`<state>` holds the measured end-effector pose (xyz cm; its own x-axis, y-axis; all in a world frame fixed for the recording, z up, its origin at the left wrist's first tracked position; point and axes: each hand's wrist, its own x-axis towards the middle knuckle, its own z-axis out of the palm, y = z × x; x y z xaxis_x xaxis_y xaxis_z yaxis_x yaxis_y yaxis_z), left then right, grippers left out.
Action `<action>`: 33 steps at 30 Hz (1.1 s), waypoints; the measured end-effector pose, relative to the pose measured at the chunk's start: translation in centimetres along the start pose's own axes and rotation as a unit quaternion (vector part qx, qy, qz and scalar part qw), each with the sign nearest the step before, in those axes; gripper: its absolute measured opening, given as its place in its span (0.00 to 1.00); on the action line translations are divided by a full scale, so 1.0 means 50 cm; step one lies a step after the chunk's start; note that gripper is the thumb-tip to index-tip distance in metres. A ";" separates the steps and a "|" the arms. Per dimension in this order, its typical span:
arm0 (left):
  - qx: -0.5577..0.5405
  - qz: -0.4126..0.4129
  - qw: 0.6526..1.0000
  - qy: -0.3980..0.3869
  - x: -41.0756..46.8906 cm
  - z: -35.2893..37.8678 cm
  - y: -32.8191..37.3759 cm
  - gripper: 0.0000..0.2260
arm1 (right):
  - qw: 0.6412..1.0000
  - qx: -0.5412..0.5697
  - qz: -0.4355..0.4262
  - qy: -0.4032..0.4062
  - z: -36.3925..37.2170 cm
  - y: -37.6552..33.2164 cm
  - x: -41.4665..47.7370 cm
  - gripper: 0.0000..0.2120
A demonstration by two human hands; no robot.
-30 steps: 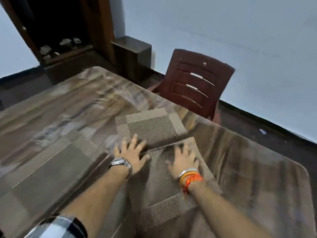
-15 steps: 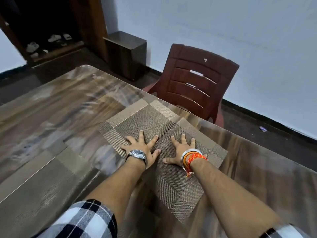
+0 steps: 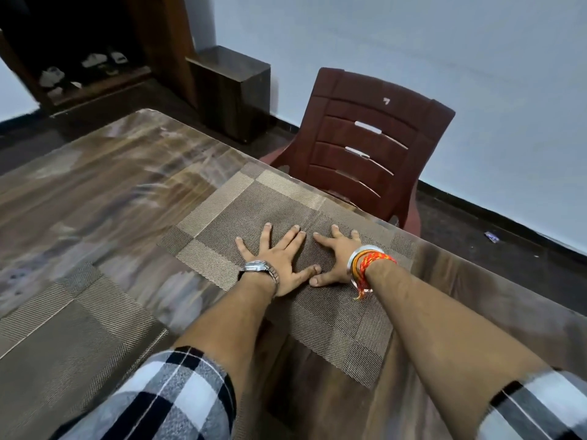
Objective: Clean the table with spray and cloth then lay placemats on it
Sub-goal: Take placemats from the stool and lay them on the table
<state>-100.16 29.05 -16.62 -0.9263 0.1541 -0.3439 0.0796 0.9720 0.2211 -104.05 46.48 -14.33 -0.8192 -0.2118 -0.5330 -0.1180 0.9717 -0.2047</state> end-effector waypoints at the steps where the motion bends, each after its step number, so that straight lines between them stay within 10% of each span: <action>1: -0.001 -0.004 1.000 -0.006 0.003 -0.003 0.000 0.40 | 1.000 0.004 -0.001 0.002 0.001 0.000 -0.001 0.55; 33: 0.020 -0.019 0.999 -0.022 0.045 -0.018 -0.002 0.42 | 1.000 0.024 -0.003 0.003 0.002 0.024 0.039 0.57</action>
<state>-102.60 29.16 -16.60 -0.9118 0.1240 -0.3916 0.0603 0.9834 0.1711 -105.72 47.22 -15.69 -0.8217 -0.2168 -0.5271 -0.0954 0.9641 -0.2478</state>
